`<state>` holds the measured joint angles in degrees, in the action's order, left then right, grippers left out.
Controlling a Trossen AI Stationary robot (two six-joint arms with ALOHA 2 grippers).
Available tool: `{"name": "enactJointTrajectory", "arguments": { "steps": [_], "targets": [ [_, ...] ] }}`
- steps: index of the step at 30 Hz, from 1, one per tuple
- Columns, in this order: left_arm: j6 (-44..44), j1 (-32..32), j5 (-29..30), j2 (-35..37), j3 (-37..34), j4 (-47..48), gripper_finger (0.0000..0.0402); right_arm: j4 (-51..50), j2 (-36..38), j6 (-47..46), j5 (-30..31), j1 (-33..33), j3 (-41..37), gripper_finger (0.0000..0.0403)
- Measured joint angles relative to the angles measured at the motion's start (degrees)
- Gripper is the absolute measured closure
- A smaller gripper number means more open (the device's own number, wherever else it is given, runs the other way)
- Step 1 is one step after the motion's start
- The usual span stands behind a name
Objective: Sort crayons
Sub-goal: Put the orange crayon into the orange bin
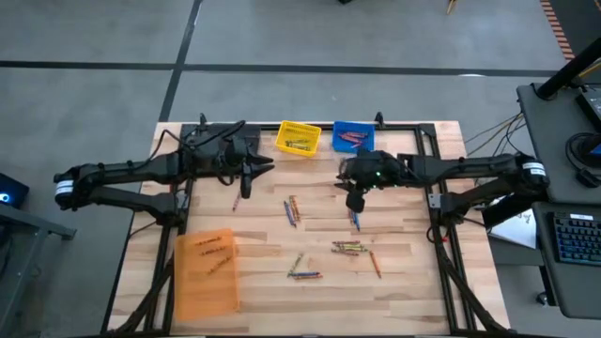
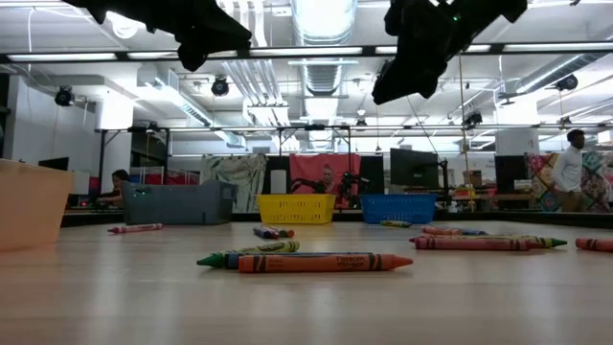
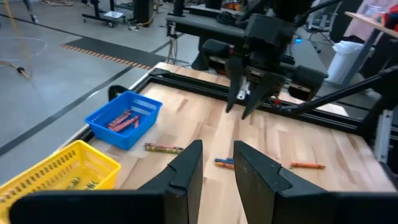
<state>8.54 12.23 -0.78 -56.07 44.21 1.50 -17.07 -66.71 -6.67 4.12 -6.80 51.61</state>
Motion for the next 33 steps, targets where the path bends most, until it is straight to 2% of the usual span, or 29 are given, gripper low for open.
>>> {"name": "enactJointTrajectory", "arguments": {
  "steps": [6,14,19,25,33],
  "targets": [
    [1.7,-2.9,0.0,0.0,0.0,0.0,0.0329,12.4,1.0,0.4,0.1,1.9,-7.0,0.0303],
    [9.7,-6.9,0.1,-0.5,0.0,0.6,0.0329,13.2,1.0,0.7,0.0,2.1,-8.0,0.0305],
    [12.5,-9.5,0.1,-4.1,0.0,0.8,0.0329,13.2,1.0,-0.1,0.0,2.1,-8.0,0.0313],
    [12.0,-10.7,0.1,-9.8,0.1,0.8,0.0329,11.5,1.0,-14.3,0.4,2.0,-8.0,0.0321],
    [8.7,-10.7,0.3,-16.0,2.5,0.6,0.0329,2.3,0.5,-29.0,0.4,2.0,-8.0,0.0337]
  ]
}}
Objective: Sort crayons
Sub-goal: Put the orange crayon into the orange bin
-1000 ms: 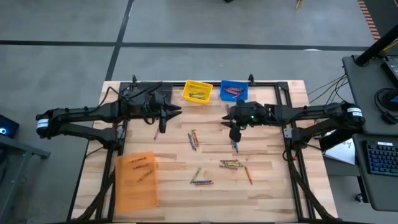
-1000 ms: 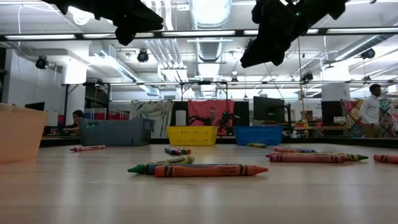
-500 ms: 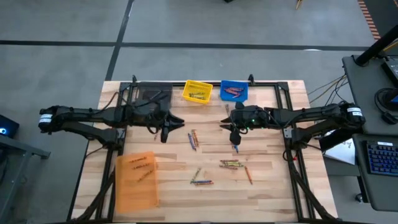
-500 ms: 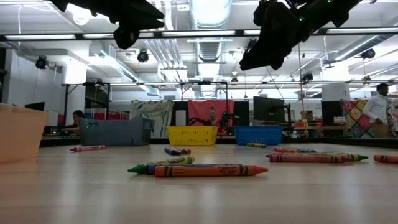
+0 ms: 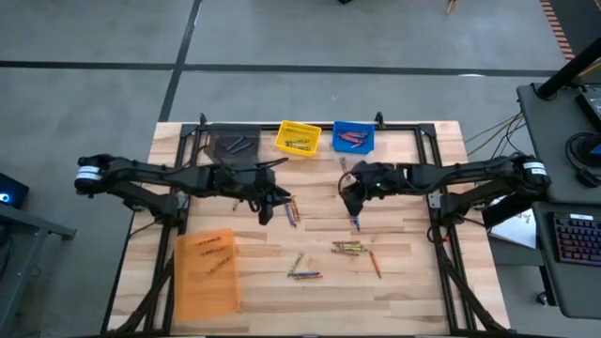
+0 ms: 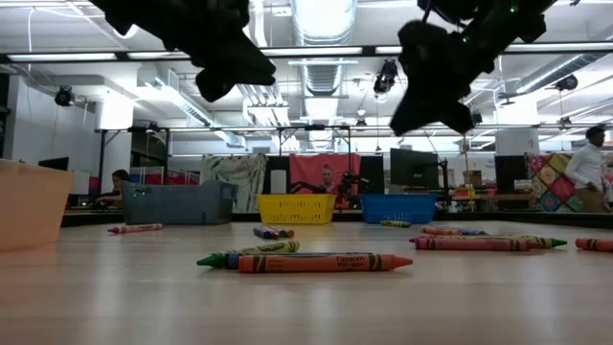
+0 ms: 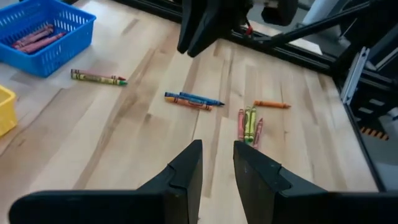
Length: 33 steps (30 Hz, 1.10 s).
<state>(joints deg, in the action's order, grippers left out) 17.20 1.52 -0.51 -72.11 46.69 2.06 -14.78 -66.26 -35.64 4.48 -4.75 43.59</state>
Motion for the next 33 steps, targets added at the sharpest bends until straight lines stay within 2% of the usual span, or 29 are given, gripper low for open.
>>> {"name": "enactJointTrajectory", "arguments": {
  "steps": [4,13,19,28,33],
  "targets": [
    [-2.3,0.0,0.0,-2.1,1.8,0.0,0.0329,-4.3,-2.1,-2.8,-0.8,0.0,0.0,0.0339],
    [-6.5,0.0,0.0,-3.8,4.2,0.3,0.0329,-15.4,-6.8,-9.1,-15.8,1.8,0.0,0.0339],
    [-8.3,0.0,0.0,-3.5,4.2,0.3,0.0329,-24.5,-6.2,-19.3,-16.7,7.2,0.0,0.0339],
    [-12.6,0.1,0.0,-3.5,4.2,0.1,0.0329,-27.1,-6.2,-35.8,-17.2,17.4,0.1,0.0339],
    [-14.1,0.2,2.1,-3.5,4.2,0.0,0.0329,-30.7,-7.0,-42.9,-17.0,22.2,3.2,0.0339]
  ]
}}
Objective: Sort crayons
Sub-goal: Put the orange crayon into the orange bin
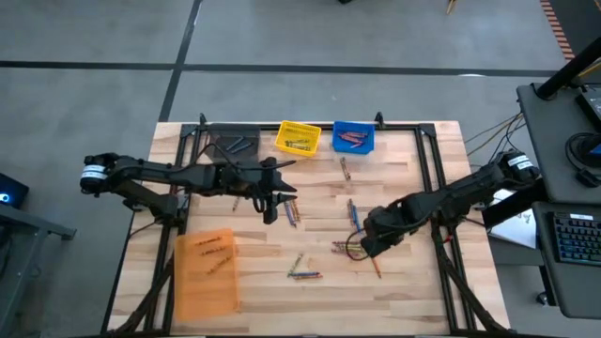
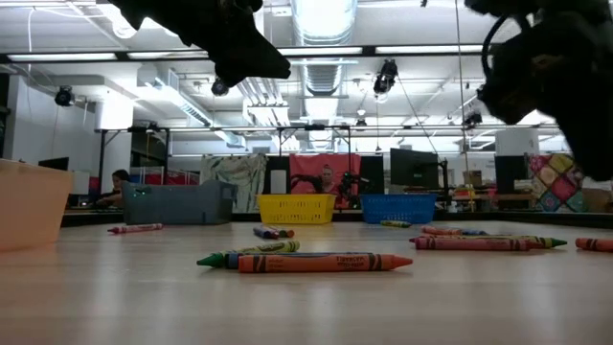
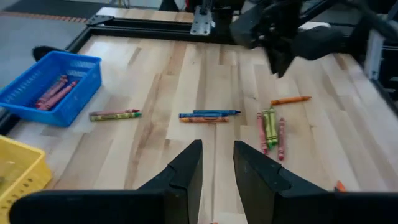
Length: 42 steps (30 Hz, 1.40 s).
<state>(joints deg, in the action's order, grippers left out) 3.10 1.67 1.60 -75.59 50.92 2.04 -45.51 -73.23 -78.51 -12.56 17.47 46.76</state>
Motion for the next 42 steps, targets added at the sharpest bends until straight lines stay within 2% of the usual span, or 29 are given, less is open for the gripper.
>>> {"name": "enactJointTrajectory", "arguments": {
  "steps": [6,14,22,34,42],
  "targets": [
    [-1.1,0.0,1.5,0.1,0.0,0.0,0.0329,-4.2,-3.9,-1.3,0.5,2.7,3.6,0.0339],
    [-2.0,0.0,1.5,1.8,0.0,0.1,0.0329,-4.2,-10.8,5.9,-1.9,3.0,9.3,0.0339],
    [-2.0,0.0,1.5,4.8,0.0,2.4,0.0329,-10.1,-16.2,8.7,-2.3,4.0,14.9,0.0339],
    [-2.0,0.0,1.5,11.2,0.0,4.1,0.0329,-9.6,-23.9,11.1,-2.4,5.0,17.7,0.0251],
    [-1.6,0.0,1.4,15.0,0.0,4.2,0.0329,-8.6,-27.2,12.5,-1.8,5.0,15.9,0.0249]
  ]
}}
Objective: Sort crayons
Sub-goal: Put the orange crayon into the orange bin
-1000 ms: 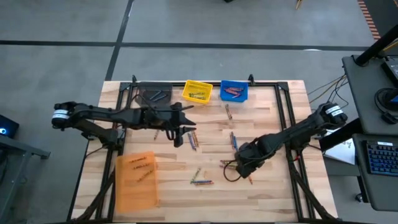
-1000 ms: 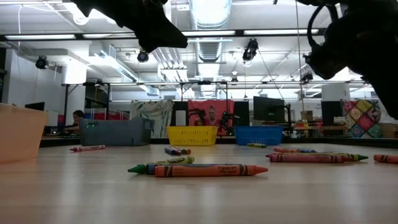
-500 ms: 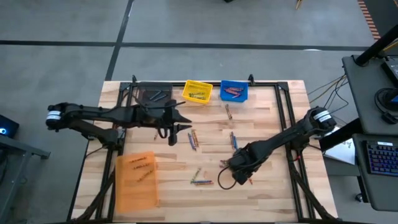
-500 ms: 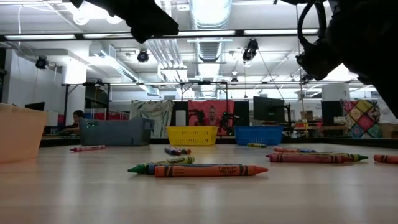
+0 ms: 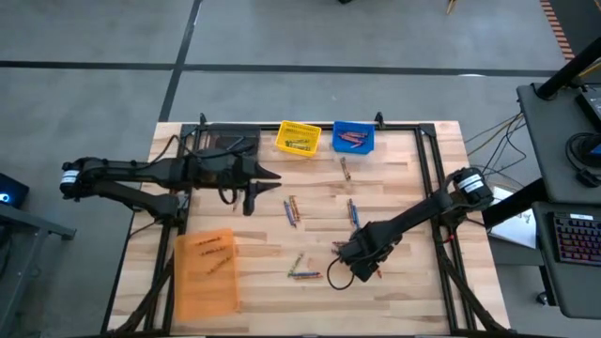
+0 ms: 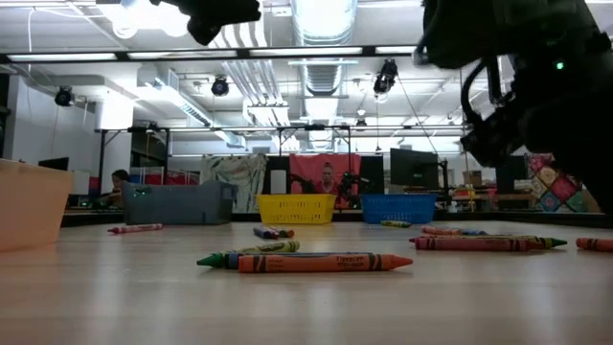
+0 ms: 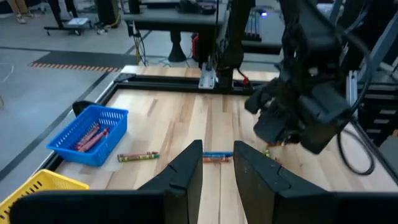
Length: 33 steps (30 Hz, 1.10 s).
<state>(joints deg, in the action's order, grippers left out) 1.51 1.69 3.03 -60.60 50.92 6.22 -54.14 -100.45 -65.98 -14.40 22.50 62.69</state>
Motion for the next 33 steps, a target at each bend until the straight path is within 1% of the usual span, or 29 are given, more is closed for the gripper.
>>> {"name": "enactJointTrajectory", "arguments": {
  "steps": [7,13,16,18,23,25,30,31,33],
  "targets": [
    [1.9,0.0,-0.4,3.7,0.0,0.5,0.0329,1.1,-1.9,1.7,0.2,0.0,-0.3,0.0284],
    [2.2,0.0,-0.6,8.1,0.0,0.8,0.0329,1.4,-2.2,2.3,0.5,0.0,-0.4,0.0342],
    [2.2,0.0,-0.7,9.6,0.0,0.7,0.0329,1.6,-2.2,2.5,0.9,0.0,-0.4,0.0373],
    [2.2,0.0,-0.7,10.2,0.0,0.7,0.0329,1.5,-2.2,3.0,0.9,0.0,-0.4,0.0387],
    [3.3,0.0,-0.7,10.8,0.0,0.7,0.0329,0.7,-1.0,4.5,1.5,0.0,-0.5,0.0389],
    [3.6,0.0,-0.7,10.9,0.0,0.7,0.0329,-1.7,0.6,4.8,2.6,0.0,-0.8,0.039],
    [4.0,0.0,-0.7,11.0,0.0,0.6,0.0329,-2.8,8.8,5.1,3.1,-0.2,-0.7,0.0391],
    [4.0,0.0,-0.7,11.0,0.0,0.7,0.0329,-2.6,10.4,5.1,4.2,-0.1,-0.7,0.0391],
    [4.0,0.0,-0.7,11.1,0.0,0.6,0.0329,-1.9,13.7,5.3,8.1,-0.3,-0.3,0.0391]
  ]
}}
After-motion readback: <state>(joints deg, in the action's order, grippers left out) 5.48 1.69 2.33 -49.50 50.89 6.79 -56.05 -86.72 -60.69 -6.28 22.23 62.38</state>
